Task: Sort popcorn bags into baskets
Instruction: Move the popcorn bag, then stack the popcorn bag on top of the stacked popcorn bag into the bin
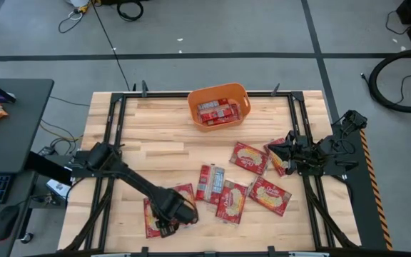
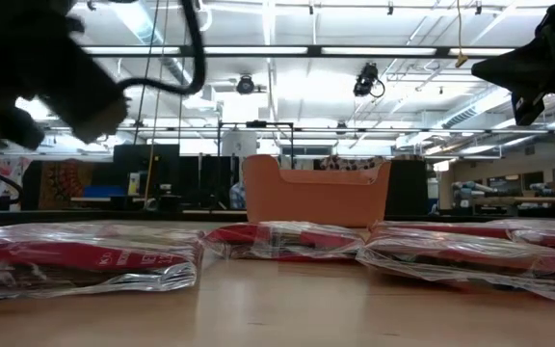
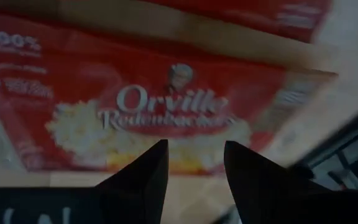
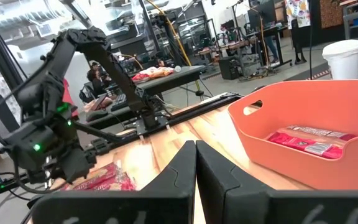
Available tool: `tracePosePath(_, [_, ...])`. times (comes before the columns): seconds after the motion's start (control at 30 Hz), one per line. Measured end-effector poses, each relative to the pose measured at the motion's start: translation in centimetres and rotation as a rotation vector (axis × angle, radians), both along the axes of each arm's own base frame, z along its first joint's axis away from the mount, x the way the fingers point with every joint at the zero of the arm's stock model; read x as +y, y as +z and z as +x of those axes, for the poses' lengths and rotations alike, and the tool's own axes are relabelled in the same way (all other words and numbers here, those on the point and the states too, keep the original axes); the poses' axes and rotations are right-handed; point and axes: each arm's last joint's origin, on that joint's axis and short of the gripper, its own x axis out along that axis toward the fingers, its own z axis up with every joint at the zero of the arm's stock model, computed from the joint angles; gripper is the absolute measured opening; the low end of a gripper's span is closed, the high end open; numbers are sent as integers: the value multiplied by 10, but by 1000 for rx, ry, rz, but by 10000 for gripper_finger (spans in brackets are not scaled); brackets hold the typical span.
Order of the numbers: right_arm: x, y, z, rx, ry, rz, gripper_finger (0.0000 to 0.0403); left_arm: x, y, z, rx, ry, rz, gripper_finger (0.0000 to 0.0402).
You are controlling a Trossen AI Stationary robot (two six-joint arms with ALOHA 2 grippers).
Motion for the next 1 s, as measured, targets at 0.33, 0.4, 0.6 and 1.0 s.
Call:
tracePosePath(0.33, [0,0,0,0,0,0,16,44,-10,-16,6,-49,609,160])
tracePosePath(0.4, [0,0,0,0,0,0,16,54,-6,-16,18,-41,716,160])
tracePosePath(0.6, [0,0,0,0,0,0,16,61,13,-7,45,-90,737,160])
tracePosePath(1.0, [0,0,0,0,0,0,16,77,59,7,-111,257,782,160])
